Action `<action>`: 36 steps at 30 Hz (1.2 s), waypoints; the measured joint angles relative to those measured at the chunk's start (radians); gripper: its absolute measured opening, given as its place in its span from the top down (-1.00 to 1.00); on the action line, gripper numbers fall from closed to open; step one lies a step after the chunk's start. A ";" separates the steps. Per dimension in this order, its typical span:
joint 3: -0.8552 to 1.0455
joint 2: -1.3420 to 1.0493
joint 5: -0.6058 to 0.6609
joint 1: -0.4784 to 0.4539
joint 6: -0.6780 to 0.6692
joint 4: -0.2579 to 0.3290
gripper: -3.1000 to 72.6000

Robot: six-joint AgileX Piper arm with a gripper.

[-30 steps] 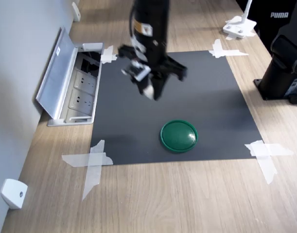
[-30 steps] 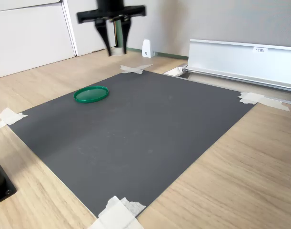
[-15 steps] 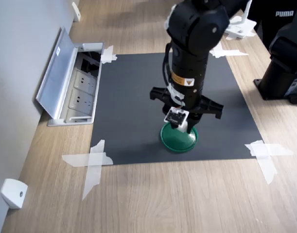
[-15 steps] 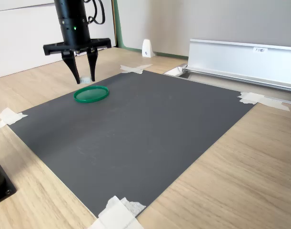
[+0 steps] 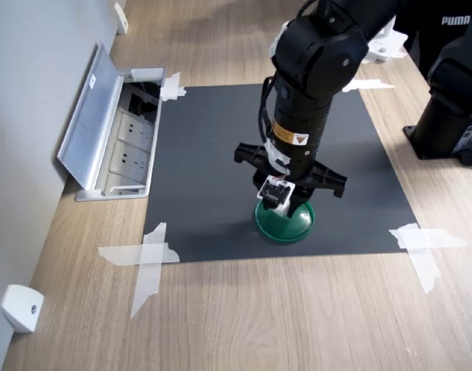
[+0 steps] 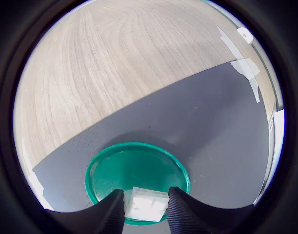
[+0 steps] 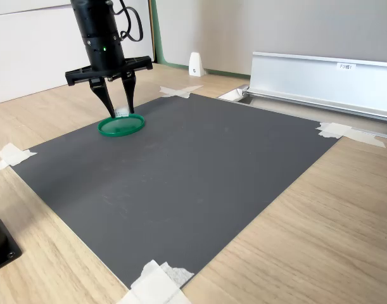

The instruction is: Grasp a white terminal and put it on the green lid.

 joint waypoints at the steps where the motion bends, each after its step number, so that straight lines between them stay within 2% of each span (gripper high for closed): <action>1: 0.000 0.001 0.001 0.000 0.000 0.000 0.05; 3: 0.000 0.005 0.002 0.000 0.000 0.000 -0.01; 8: 0.000 0.005 0.003 0.000 0.000 0.002 -0.37; 11: 0.000 -0.004 0.014 0.000 0.001 0.010 -0.49; 22: 0.001 -0.272 0.029 0.000 0.023 0.025 -0.47; 26: 0.001 -0.424 0.020 -0.011 0.094 0.026 -0.25; 29: 0.003 -0.540 -0.001 -0.045 0.160 0.037 0.07; 34: 0.007 -0.715 -0.014 -0.110 0.248 0.044 0.75; 36: 0.007 -0.784 -0.018 -0.121 0.297 0.037 0.87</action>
